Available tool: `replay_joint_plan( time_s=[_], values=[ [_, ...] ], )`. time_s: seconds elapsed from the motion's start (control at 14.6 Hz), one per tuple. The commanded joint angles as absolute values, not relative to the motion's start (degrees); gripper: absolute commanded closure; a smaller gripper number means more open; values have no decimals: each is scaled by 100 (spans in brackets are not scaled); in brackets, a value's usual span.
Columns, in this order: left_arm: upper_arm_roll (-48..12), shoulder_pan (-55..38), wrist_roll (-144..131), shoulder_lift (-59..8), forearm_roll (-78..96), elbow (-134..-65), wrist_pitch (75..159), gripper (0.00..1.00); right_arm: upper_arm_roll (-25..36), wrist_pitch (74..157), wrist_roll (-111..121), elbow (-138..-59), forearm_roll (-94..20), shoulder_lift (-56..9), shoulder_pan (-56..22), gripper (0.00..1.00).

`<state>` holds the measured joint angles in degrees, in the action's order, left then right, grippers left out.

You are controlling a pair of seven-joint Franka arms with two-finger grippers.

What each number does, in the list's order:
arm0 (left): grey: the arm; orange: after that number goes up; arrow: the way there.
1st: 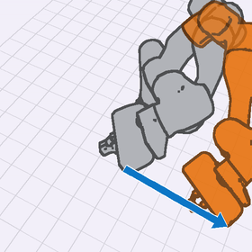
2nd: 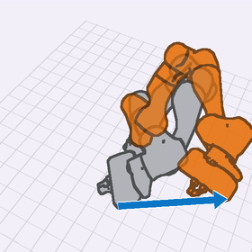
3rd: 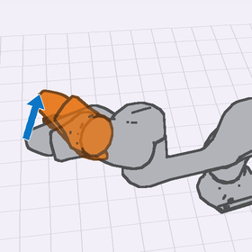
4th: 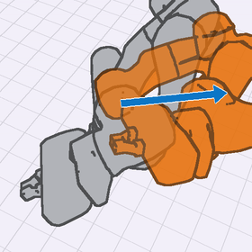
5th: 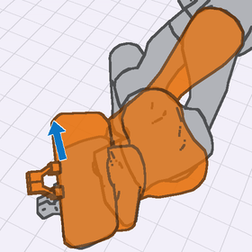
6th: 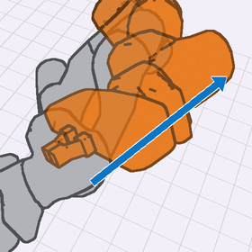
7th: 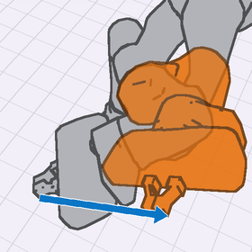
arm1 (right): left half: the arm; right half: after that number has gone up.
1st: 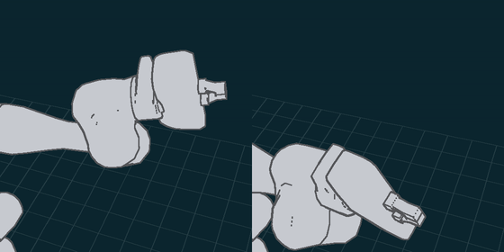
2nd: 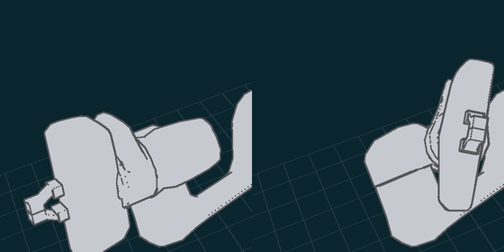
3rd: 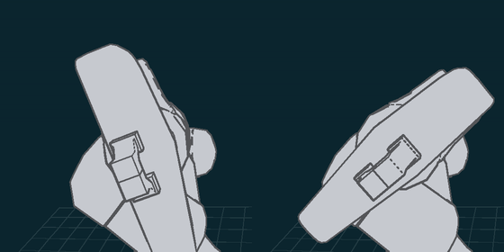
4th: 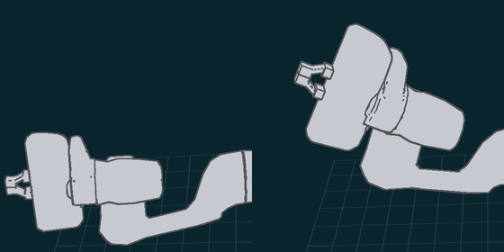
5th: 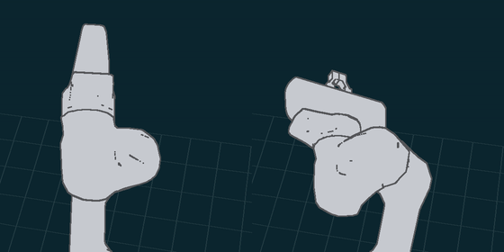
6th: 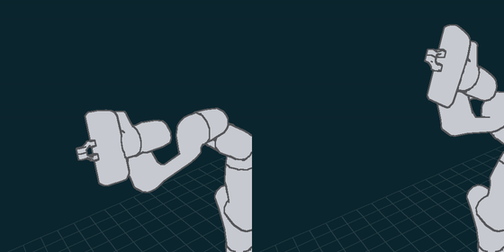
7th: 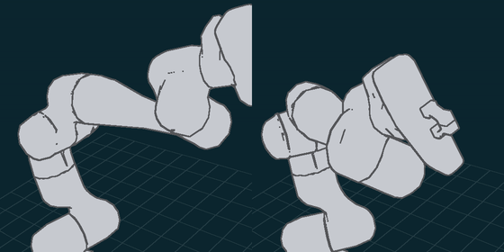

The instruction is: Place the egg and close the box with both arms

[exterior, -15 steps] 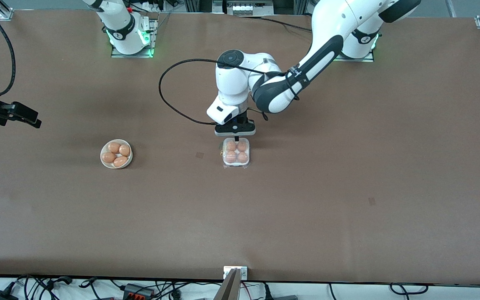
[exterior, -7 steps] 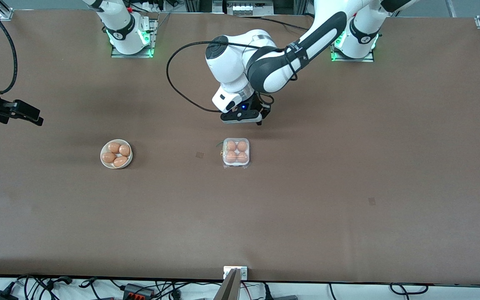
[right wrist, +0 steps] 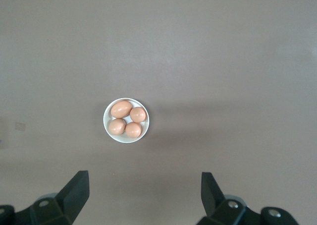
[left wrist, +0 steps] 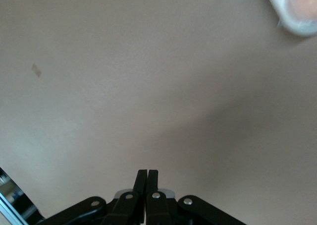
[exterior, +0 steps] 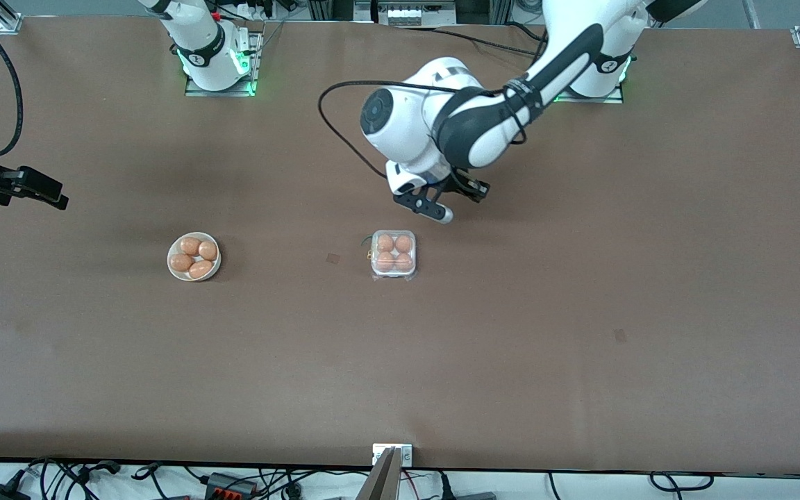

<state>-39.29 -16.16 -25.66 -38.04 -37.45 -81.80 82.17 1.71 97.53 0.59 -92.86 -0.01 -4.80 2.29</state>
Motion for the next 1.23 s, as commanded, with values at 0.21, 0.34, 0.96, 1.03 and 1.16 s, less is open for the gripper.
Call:
replay_joint_plan(
  time_s=[0.21,0.34,0.96,1.03,1.16],
  values=[
    [-4008,-503,-1073,-3473,-2403,-7735,7849,95,35,9659,71,-9299,18,-378,360,0],
    [-4008,-46,-1090,-3358,-1630,-7691,7901,95,35,9642,35,-9299,9,-360,360,0],
    [-3990,879,-1073,-3147,-1450,-6987,7893,0,9,9237,149,-9237,53,-360,352,0],
    [-3973,888,-1072,-3129,-1459,-6987,7893,0,9,9272,141,-9229,53,-369,352,0],
    [-3999,1098,-1046,-3103,-1450,-6987,7893,0,9,9281,141,-9229,53,-369,360,0]
  ],
)
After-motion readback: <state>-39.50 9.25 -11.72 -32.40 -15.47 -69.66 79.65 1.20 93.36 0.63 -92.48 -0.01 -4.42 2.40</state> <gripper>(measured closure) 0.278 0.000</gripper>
